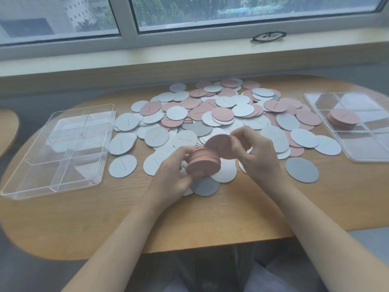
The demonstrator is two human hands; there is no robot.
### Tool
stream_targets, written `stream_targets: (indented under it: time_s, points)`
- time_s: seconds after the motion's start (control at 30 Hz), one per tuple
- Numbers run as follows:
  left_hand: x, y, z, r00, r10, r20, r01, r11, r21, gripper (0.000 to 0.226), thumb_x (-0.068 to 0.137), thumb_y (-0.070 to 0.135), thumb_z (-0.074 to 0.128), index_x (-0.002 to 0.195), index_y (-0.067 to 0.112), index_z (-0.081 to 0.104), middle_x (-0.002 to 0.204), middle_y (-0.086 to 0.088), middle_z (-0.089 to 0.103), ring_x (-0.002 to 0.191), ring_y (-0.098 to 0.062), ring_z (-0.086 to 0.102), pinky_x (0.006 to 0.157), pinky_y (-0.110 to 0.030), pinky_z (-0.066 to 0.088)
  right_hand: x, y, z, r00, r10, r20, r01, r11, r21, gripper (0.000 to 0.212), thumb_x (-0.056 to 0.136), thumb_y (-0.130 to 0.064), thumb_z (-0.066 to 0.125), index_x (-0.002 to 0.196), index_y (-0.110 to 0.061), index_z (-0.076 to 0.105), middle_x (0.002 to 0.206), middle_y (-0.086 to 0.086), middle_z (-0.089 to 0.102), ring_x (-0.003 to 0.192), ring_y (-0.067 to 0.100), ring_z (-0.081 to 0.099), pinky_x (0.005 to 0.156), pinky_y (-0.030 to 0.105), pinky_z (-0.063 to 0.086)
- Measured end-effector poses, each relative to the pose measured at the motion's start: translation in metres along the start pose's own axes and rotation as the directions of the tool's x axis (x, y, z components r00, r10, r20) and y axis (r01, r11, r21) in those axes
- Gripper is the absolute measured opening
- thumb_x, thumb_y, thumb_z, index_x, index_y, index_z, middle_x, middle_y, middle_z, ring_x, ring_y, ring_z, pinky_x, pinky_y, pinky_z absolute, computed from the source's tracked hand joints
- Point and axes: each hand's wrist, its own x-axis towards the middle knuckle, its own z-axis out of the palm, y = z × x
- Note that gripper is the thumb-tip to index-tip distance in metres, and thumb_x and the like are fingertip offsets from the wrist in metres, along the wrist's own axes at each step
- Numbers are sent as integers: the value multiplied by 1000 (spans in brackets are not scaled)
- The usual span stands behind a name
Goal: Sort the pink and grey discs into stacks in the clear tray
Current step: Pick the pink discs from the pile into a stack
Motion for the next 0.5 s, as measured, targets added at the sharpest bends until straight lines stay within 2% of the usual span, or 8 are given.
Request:
stream_targets:
  time_s: [0.07, 0.17, 0.27, 0.33, 0.37, 0.43, 0.5]
  points:
    - [0, 0, 0, 1000, -1, 10, 1, 1000, -2, 46, 83, 12, 80, 124, 16, 60, 113, 16, 67, 101, 6, 58, 79, -5, 36, -3, -1, 3, 1000, 18, -17, -16, 997, 77, 8, 96, -13, 59, 91, -15, 66, 80, -12, 65, 73, 3, 56, 67, 12, 40]
    - [0, -2, 1, 1000, -16, 20, 15, 1000, 21, 47, 84, 12, 80, 125, 19, 58, 108, 16, 66, 99, 9, 56, 80, -5, 36, -5, -2, 7, 1000, 23, 7, -23, 989, 144, 9, 96, -13, 61, 93, -19, 66, 82, -14, 67, 74, 4, 59, 67, 16, 45]
    - [0, -4, 1, 998, -63, 23, 63, 998, 13, 70, 85, 18, 80, 143, 25, 43, 116, 15, 68, 103, 5, 59, 80, -6, 36, -7, -2, 11, 990, 69, 120, -103, 948, 301, 5, 94, -13, 65, 94, -17, 67, 83, -13, 68, 68, 9, 63, 64, 23, 49]
    - [0, -4, 1, 997, -75, 36, 74, 997, 3, 84, 85, 19, 80, 153, 27, 31, 118, 17, 67, 101, 8, 58, 83, -5, 35, -8, 0, 12, 986, 78, 150, -123, 939, 321, 3, 92, -14, 68, 92, -15, 66, 80, -10, 67, 66, 20, 63, 64, 32, 51]
    - [0, -4, 1, 998, -56, 41, 55, 998, 15, 84, 86, 19, 79, 154, 26, 30, 118, 16, 66, 102, 8, 57, 84, -5, 35, -9, 1, 13, 985, 81, 154, -127, 941, 313, 4, 91, -14, 69, 91, -14, 65, 79, -9, 66, 65, 23, 63, 65, 37, 53]
    - [1, -6, 1, 999, 1, 37, -3, 998, 60, 72, 86, 19, 79, 148, 23, 42, 121, 14, 65, 105, 5, 56, 84, -5, 36, -9, 5, 15, 984, 73, 160, -117, 952, 283, 8, 91, -20, 70, 93, -13, 66, 80, -10, 66, 69, 24, 64, 69, 40, 55]
    - [1, -6, 1, 1000, 9, 26, -11, 997, 72, 56, 86, 18, 79, 136, 20, 54, 119, 13, 65, 107, 3, 57, 83, -5, 37, -10, 8, 18, 985, 14, 172, -43, 985, 167, 24, 94, -38, 63, 103, -16, 68, 90, -11, 66, 83, 18, 63, 77, 38, 53]
